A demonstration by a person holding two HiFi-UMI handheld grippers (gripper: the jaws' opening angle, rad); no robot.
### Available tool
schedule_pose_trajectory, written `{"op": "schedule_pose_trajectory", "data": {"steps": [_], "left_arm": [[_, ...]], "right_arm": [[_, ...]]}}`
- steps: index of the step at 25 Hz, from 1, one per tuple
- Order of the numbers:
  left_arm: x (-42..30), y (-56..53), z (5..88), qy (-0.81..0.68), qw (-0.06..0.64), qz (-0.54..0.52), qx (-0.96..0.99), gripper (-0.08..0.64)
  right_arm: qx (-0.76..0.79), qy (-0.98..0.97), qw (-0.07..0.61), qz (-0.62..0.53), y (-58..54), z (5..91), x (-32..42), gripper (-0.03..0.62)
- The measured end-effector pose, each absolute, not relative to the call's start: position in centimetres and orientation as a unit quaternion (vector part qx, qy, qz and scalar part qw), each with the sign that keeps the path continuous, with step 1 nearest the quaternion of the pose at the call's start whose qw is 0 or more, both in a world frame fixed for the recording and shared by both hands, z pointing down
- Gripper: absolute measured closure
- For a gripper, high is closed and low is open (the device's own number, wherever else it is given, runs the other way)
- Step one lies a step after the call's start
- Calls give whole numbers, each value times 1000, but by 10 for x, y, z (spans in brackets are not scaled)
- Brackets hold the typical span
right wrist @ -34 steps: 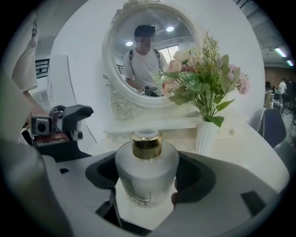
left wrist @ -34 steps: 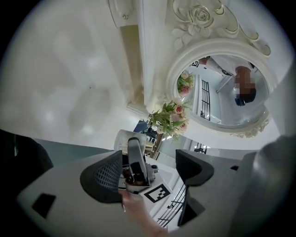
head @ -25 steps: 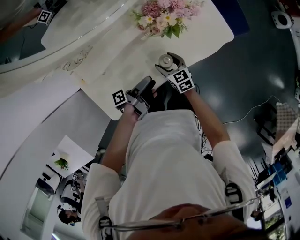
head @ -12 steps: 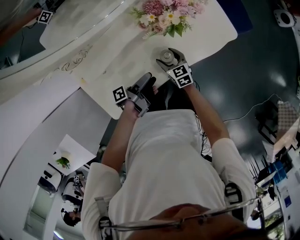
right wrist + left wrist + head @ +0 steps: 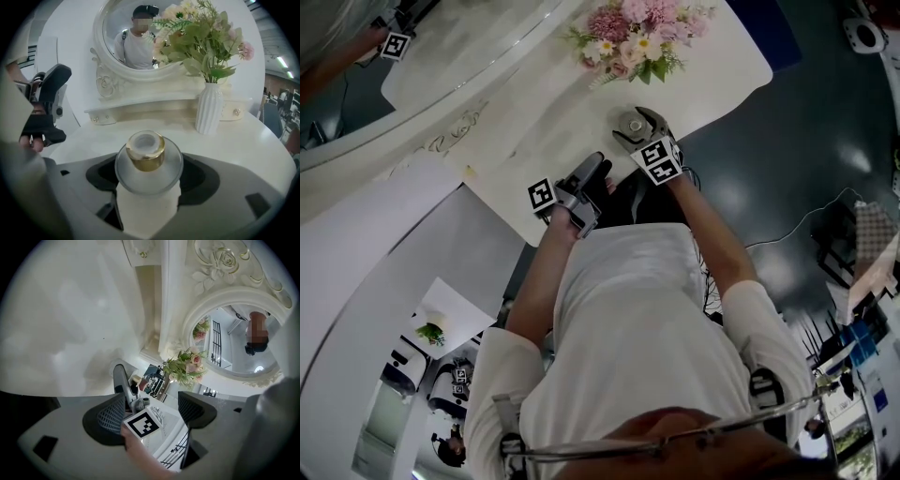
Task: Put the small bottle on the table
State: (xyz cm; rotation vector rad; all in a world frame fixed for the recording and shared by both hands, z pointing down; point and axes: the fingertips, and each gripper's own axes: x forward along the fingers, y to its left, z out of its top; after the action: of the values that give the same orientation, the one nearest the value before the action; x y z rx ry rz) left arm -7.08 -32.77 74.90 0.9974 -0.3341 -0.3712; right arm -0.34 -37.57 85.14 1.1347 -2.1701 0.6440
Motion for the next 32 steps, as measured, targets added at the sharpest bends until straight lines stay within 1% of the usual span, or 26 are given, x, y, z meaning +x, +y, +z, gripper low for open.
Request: {"op": "schedule_pose_trajectory", "data": {"steps": [3, 8, 17, 20, 24, 28, 32], "left_arm": [[-76, -333, 752, -164, 847, -178, 473, 207], [-79, -341, 745, -160, 840, -179, 486, 207], [-77, -348, 727, -145, 825, -180, 516, 209], [-76, -351, 716, -138, 818, -189, 525, 210], [-71, -350, 701, -129, 811, -202, 533, 213], [-62, -344, 688, -126, 804, -202, 545, 216], [-48, -337, 671, -130, 787, -208, 566, 242]], "right_arm": [[420, -820, 311, 235, -374, 852, -7, 229], [417, -820, 307, 243, -378, 846, -6, 218], [394, -829, 321, 235, -378, 820, 1, 227], [385, -834, 322, 230, -377, 807, 5, 252], [376, -838, 317, 236, -372, 785, 9, 312], [378, -844, 293, 242, -368, 759, 16, 354], [382, -842, 262, 275, -356, 741, 28, 410]]}}
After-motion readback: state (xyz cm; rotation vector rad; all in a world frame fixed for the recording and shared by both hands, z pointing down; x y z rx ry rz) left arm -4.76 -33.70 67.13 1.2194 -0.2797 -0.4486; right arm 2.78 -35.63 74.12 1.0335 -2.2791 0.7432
